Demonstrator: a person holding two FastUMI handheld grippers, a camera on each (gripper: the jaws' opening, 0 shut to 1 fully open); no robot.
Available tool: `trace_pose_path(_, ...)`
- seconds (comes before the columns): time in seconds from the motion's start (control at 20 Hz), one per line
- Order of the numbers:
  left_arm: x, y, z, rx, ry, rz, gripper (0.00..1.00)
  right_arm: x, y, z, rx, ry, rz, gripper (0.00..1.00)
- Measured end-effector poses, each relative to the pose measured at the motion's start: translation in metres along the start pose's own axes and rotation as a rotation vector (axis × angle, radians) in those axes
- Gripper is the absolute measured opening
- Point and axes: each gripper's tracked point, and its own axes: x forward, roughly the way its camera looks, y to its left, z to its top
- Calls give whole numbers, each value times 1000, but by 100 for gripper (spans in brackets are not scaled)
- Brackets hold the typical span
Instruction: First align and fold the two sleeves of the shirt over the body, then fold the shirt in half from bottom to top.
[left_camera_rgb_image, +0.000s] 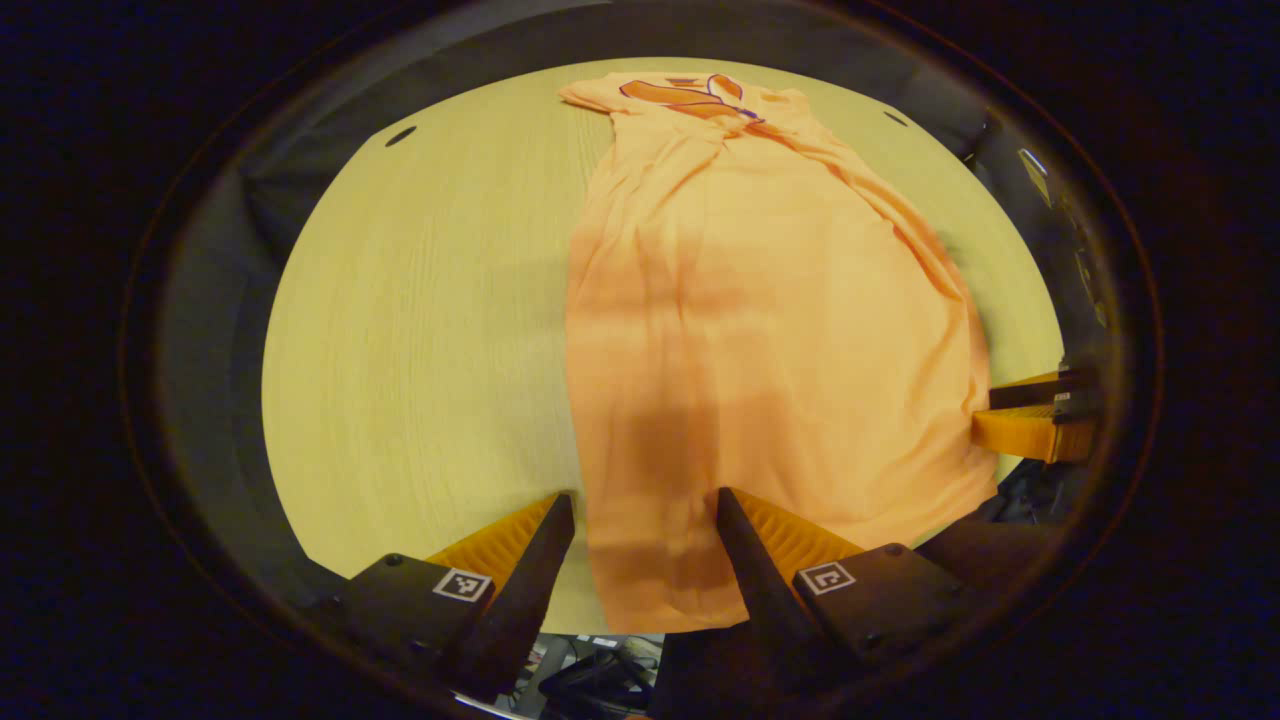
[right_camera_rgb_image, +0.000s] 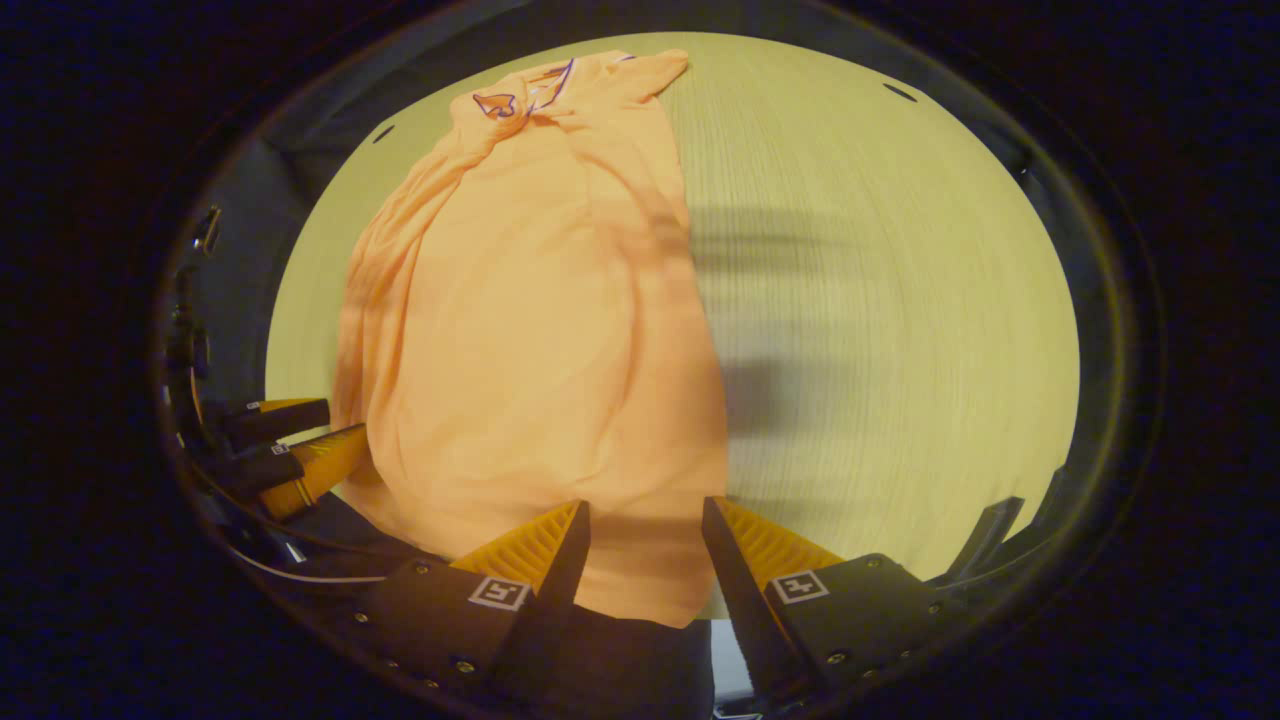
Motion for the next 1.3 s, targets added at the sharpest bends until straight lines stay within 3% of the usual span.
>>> trace_pose_path(0.3,4,-6,-26,17,97,-5,96,2,-3,-11,-19,41,-36,72)
trace_pose_path(0.35,3,-9,-24,10,93,-16,95,3,-3,-10,-18,50,-43,66)
trace_pose_path(0.5,7,-10,-22,3,120,-22,93,6,-4,-10,-19,73,-83,79)
trace_pose_path(0.65,7,-11,-21,4,161,-21,93,7,-5,-10,-39,86,-136,78)
trace_pose_path(1.05,8,-13,-20,-11,166,-19,93,7,-5,-8,-23,107,-134,81)
trace_pose_path(1.15,8,-16,-15,-12,151,-23,84,7,-7,-5,-15,95,-132,74)
trace_pose_path(1.2,9,-19,-15,-9,143,-26,76,7,-8,-5,-7,90,-125,60)
trace_pose_path(1.25,10,-20,-15,-2,150,-25,60,7,-8,-4,4,84,-117,49)
trace_pose_path(1.3,9,-20,-15,-4,154,-23,56,8,-6,-3,15,81,-100,37)
